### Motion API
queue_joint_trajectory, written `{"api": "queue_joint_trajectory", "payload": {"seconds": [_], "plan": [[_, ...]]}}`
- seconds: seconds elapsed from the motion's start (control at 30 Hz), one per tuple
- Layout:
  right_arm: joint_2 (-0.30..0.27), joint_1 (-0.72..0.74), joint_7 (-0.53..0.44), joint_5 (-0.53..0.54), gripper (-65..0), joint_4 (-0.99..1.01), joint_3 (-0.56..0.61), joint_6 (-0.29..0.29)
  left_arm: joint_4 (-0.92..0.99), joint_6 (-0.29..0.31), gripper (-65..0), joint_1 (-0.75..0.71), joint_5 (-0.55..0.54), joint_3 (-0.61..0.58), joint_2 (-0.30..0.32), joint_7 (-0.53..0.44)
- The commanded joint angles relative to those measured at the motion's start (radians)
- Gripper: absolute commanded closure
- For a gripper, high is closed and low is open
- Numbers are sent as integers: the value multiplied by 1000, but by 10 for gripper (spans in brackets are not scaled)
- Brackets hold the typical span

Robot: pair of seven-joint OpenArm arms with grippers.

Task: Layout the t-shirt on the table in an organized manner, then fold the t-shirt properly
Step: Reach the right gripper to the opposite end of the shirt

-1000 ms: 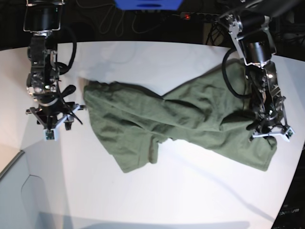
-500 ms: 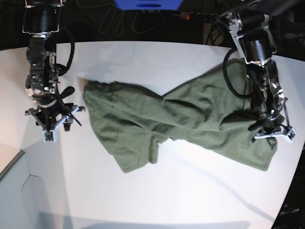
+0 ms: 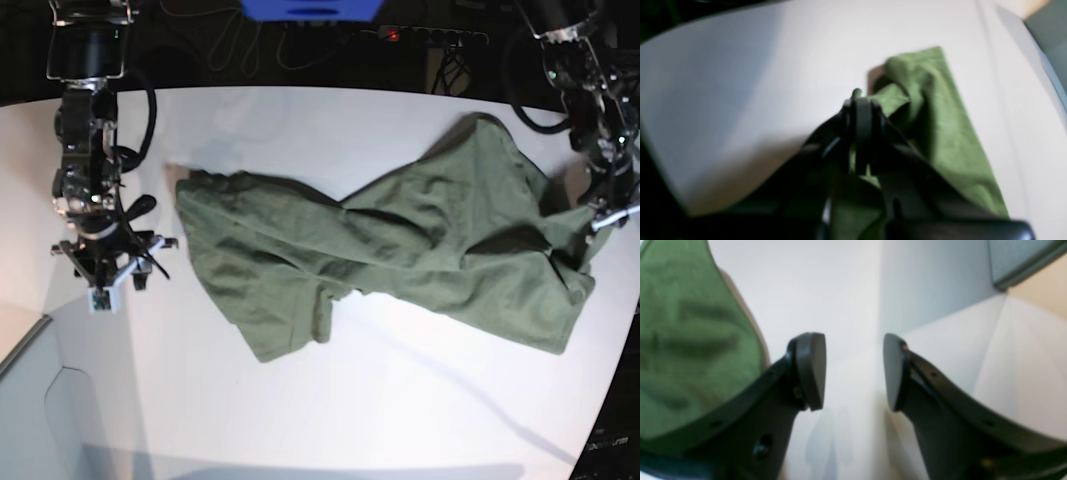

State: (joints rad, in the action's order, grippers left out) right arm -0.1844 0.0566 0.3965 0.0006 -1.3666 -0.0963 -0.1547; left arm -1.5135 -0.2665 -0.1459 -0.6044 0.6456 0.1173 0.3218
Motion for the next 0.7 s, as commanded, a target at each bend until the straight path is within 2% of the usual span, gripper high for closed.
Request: {"api": "queue_joint_trajectory", "payload": {"seconds": [0.0, 0.1, 0.3, 0.37, 0.53, 0.6, 0.67], "plan": [[-7, 39, -26, 0, -281, -3, 14, -29, -25, 6, 0, -8, -16, 18, 14, -20], [-7, 93, -26, 0, -281, 65, 60, -75, -25, 8, 0, -45, -55, 64, 17, -19], [10, 230, -26, 0, -284, 260, 123, -105, -25, 9, 0, -100, -62, 115, 17, -23], [26, 277, -26, 0, -313, 335, 123, -124, -23, 9, 0, -113, -62, 116, 17, -25], [36, 374, -28, 0, -456, 511, 123, -176, -15, 9, 0, -125, -62, 127, 17, -26], [38, 392, -34, 0, -484, 559, 123, -236, -14, 9, 0, -125, -62, 135, 17, -26], [47, 400, -34, 0, -484, 586, 123, -291, -14, 9, 0, -125, -62, 135, 17, -26]]}}
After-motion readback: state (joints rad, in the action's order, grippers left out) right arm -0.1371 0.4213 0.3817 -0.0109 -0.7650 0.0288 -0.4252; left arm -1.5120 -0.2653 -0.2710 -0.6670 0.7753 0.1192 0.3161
